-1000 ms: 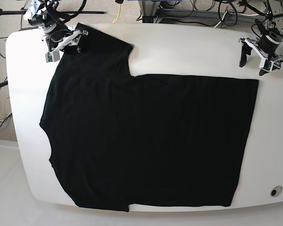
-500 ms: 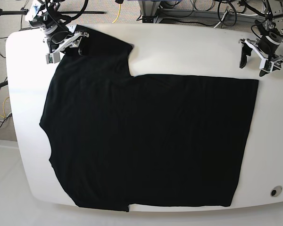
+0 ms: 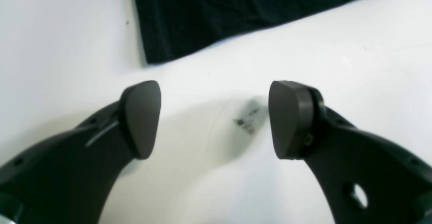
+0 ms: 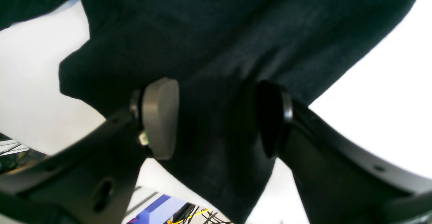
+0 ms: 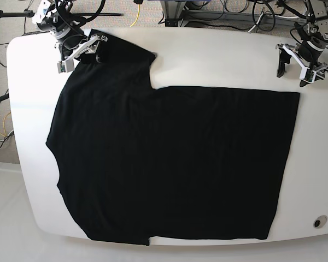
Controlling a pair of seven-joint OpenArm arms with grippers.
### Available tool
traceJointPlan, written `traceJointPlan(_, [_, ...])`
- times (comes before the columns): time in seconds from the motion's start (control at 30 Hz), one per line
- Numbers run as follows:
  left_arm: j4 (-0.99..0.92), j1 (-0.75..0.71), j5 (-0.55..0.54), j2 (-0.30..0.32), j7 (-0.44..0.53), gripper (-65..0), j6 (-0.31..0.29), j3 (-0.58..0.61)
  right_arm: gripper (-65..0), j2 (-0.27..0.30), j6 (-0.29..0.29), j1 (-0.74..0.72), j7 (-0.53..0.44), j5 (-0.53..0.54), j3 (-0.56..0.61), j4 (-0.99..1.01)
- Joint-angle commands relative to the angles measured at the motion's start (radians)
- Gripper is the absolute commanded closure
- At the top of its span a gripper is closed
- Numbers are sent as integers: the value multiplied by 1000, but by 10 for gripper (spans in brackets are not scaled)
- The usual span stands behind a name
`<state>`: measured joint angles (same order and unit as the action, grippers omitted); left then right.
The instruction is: Fold the T-shirt properly
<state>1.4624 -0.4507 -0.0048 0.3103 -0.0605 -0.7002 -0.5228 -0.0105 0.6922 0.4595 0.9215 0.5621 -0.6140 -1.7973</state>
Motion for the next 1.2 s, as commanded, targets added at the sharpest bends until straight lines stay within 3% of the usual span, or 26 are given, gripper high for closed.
traceJointPlan(0.0, [15, 0, -15, 16, 18, -467, 2, -8, -365, 5, 6, 1, -6, 14, 2, -10])
traceJointPlan(0.43, [7, -3, -28, 13, 30, -466, 2, -10, -360, 7, 6, 4, -25, -63, 0, 9])
traceJointPlan(1.17, [-1, 3, -39, 6, 15, -468, 2, -26, -358, 4, 6, 9, 20, -54, -5, -1])
